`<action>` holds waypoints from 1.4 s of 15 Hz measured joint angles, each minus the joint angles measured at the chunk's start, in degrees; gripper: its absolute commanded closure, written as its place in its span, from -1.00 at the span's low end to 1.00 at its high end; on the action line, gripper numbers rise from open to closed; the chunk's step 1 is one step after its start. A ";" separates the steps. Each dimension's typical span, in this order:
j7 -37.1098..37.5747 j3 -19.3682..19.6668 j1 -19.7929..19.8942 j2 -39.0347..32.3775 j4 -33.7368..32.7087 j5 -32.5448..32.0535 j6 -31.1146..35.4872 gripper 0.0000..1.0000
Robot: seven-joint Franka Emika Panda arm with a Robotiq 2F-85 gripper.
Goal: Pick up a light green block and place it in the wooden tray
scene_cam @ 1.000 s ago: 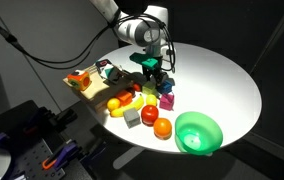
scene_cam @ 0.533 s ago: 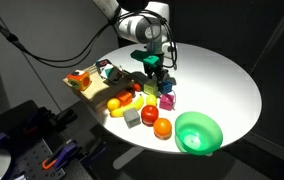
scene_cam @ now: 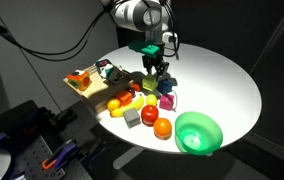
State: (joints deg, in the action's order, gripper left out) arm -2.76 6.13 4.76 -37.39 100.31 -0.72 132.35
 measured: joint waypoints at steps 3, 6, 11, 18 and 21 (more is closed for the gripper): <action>-2.22 -0.25 0.24 3.93 4.79 0.00 0.25 0.39; -5.44 -1.71 1.23 7.99 10.29 0.11 2.03 0.39; -8.66 -3.81 1.36 13.03 18.90 0.14 8.34 0.39; -12.71 -7.07 -0.33 14.78 26.22 -0.02 16.98 0.39; -14.53 -8.33 -0.93 15.29 28.45 -0.40 19.69 0.39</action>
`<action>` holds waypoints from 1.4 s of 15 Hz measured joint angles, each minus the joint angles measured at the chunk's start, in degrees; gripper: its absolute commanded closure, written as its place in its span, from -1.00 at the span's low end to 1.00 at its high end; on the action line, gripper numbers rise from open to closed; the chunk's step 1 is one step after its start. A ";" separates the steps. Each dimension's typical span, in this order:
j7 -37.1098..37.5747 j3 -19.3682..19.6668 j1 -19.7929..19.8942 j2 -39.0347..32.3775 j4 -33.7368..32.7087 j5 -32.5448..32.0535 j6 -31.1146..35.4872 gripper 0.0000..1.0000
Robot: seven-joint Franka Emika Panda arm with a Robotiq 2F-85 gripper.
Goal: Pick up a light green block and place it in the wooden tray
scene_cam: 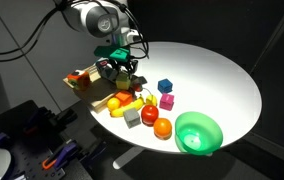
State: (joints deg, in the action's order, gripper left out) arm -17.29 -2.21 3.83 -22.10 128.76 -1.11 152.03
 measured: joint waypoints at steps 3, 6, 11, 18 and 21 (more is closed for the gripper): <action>-0.88 -0.79 -0.62 0.59 2.12 -0.94 2.40 -0.63; -0.95 -1.03 -1.17 1.79 4.19 -1.68 3.58 -0.99; -0.31 0.17 -1.15 3.67 6.54 -1.75 3.81 -1.00; 7.89 6.43 -1.01 7.09 6.76 -3.53 -5.16 -1.00; 11.28 7.87 -1.01 9.30 6.74 -5.45 -11.16 -1.00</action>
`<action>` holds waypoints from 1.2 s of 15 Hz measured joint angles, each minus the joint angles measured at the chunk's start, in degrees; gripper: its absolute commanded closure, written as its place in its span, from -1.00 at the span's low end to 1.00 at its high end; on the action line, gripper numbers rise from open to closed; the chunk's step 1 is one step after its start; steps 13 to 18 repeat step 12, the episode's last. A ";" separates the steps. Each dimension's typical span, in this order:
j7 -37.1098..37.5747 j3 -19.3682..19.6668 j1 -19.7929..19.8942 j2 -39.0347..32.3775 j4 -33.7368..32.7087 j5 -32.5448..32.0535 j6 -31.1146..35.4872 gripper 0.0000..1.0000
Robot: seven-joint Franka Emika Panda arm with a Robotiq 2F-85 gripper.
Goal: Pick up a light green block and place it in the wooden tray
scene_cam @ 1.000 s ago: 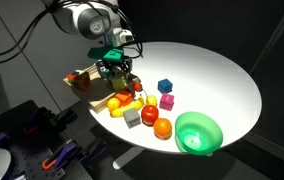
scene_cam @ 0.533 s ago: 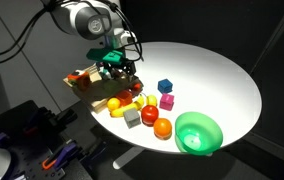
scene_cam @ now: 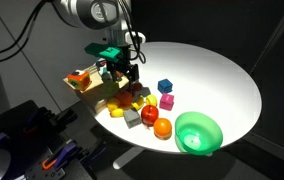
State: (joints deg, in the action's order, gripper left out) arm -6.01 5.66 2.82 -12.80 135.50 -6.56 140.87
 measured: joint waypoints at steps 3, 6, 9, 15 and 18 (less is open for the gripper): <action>1.62 0.39 0.00 2.15 -0.03 -0.67 -6.01 -1.00; 2.55 0.39 0.00 4.04 -0.07 -0.67 -10.80 -1.00; 2.65 0.39 0.05 5.63 -0.07 -0.67 -13.43 -1.00; 2.65 0.39 0.23 6.90 -0.01 -0.63 -13.56 -1.00; 2.65 0.39 0.23 6.90 -0.01 -0.63 -13.56 -1.00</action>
